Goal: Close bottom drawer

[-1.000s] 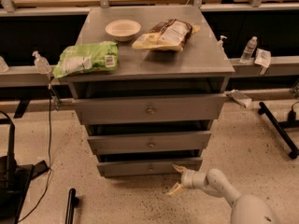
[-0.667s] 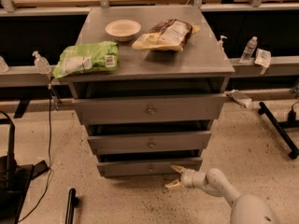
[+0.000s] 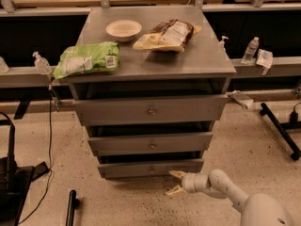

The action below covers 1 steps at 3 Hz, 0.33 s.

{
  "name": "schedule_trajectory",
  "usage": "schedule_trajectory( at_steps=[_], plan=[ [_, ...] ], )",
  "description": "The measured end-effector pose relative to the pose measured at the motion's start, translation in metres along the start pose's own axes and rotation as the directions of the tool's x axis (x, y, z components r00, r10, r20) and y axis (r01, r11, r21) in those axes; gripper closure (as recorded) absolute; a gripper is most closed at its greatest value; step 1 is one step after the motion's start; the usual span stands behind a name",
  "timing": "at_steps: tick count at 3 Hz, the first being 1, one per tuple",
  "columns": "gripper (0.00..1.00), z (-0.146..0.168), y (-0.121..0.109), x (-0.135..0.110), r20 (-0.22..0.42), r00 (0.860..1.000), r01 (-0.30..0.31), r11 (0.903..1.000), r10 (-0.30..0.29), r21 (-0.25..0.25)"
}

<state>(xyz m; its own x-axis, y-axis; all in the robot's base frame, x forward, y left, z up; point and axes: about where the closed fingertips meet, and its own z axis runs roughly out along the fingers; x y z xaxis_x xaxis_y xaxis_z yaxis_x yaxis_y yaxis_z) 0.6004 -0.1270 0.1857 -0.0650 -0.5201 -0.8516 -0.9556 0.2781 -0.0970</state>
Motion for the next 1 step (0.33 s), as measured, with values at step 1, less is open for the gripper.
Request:
schedule_trajectory(
  at_steps=[1],
  plan=[
    [0.07,0.0028,0.0019,-0.0009,0.002,1.0,0.0,1.0,0.0,-0.005]
  ],
)
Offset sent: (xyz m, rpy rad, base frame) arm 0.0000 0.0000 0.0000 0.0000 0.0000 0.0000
